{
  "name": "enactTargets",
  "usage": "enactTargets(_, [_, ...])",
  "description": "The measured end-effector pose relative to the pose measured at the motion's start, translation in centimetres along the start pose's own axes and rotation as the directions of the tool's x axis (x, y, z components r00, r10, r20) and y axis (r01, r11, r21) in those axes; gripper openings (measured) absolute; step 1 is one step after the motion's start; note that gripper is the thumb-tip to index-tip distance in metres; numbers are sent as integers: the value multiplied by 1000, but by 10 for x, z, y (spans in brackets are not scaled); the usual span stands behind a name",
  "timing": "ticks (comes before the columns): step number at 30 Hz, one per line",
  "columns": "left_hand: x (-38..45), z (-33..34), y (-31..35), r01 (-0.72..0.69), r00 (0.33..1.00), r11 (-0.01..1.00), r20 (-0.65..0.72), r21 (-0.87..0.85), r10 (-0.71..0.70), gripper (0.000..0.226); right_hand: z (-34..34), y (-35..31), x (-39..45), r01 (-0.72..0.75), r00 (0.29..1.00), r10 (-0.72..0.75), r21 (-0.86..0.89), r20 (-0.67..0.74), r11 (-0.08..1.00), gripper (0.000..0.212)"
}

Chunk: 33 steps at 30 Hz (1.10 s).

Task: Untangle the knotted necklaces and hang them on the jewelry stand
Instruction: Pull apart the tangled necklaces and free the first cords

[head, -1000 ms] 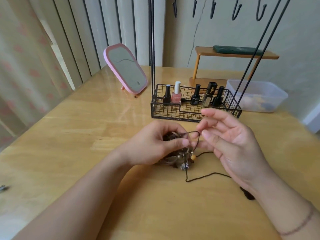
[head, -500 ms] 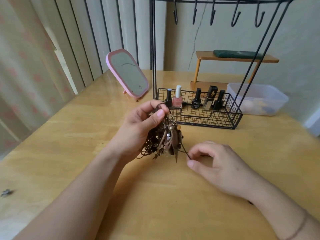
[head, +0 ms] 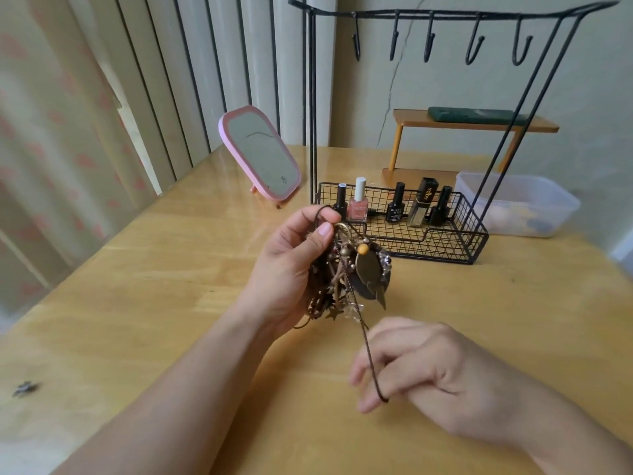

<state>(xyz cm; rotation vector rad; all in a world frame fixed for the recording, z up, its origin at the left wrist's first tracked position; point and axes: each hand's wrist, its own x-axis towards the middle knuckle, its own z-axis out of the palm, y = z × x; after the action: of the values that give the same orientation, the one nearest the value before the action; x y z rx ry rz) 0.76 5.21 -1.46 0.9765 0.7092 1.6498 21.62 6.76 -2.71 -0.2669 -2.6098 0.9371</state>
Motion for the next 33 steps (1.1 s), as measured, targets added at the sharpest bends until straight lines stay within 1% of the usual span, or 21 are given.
enactTargets(3, [1, 1, -3, 27, 999, 996, 22, -85, -25, 11, -7, -5, -4, 117, 991, -124, -119, -58, 986, 51])
enactTargets(4, [1, 1, -3, 42, 999, 994, 31, -105, -39, 12, -9, -6, -5, 121, 981, -140, -135, -136, 983, 45])
enactTargets(5, [1, 1, -2, 62, 997, 991, 44, -122, -57, 13, -10, -5, -6, 116, 953, -148, -132, -263, 984, 38])
enactTargets(6, [0, 2, -1, 85, 995, 987, 65, -137, -77, 15, -11, -3, -6, 81, 897, -126, -124, -424, 989, 33])
enactTargets(7, [-1, 3, 0, 109, 991, 983, 97, -149, -95, 17, -13, 1, -5, 19, 820, -72, -100, -568, 995, 30])
enactTargets(8, [-2, 4, 1, 132, 984, 978, 138, -161, -110, 18, -14, 5, -3, -52, 749, 10, -43, -663, 998, 28])
enactTargets(9, [-3, 5, 2, 154, 976, 974, 178, -168, -124, 19, -13, 7, -1, -120, 711, 109, 33, -695, 992, 33])
enactTargets(10, [-5, 7, 2, 172, 968, 972, 210, -161, -137, 19, -11, 7, 1, -180, 708, 183, 76, -682, 981, 43])
enactTargets(12, [-8, 10, 0, 191, 954, 976, 255, -106, -159, 20, -6, 6, 3, -245, 740, 213, 39, -638, 969, 56])
enactTargets(13, [-9, 11, -1, 189, 949, 979, 271, -72, -164, 21, -4, 5, 4, -250, 756, 204, 15, -622, 968, 55])
enactTargets(15, [-10, 12, -4, 174, 947, 985, 276, -10, -164, 22, -4, 0, 7, -229, 774, 194, 19, -603, 973, 42])
enactTargets(17, [-11, 13, -7, 169, 950, 985, 263, 24, -170, 22, -6, -1, 7, -206, 777, 219, 91, -591, 974, 35])
enactTargets(19, [-11, 14, -9, 162, 949, 986, 266, 41, -167, 22, -7, 1, 6, -190, 766, 266, 189, -585, 963, 35])
enactTargets(22, [-10, 16, -8, 125, 961, 989, 238, 85, -142, 22, -5, 4, 6, -196, 738, 256, 165, -624, 967, 36])
enactTargets(25, [-9, 16, -7, 122, 978, 990, 159, 76, -133, 27, -5, 5, 6, -133, 699, 238, 205, -674, 970, 27])
enactTargets(26, [-9, 15, -7, 119, 981, 991, 144, 62, -127, 28, -6, 5, 5, -116, 709, 251, 242, -659, 963, 27])
enactTargets(27, [-8, 15, -8, 110, 985, 993, 133, 43, -114, 29, -6, 5, 5, -121, 743, 274, 280, -611, 952, 32])
enactTargets(29, [-7, 14, -9, 79, 989, 997, 127, 18, -81, 29, -3, 5, 6, -213, 818, 337, 298, -466, 931, 50])
enactTargets(30, [-6, 14, -8, 67, 988, 998, 139, 8, -67, 28, 0, 6, 7, -275, 835, 363, 259, -414, 926, 56])
enactTargets(31, [-6, 13, -7, 59, 987, 998, 153, -8, -57, 26, 2, 6, 8, -321, 835, 385, 220, -392, 921, 57])
enactTargets(33, [-5, 11, -5, 58, 984, 997, 173, -47, -50, 24, 1, 6, 11, -341, 819, 402, 216, -410, 915, 44])
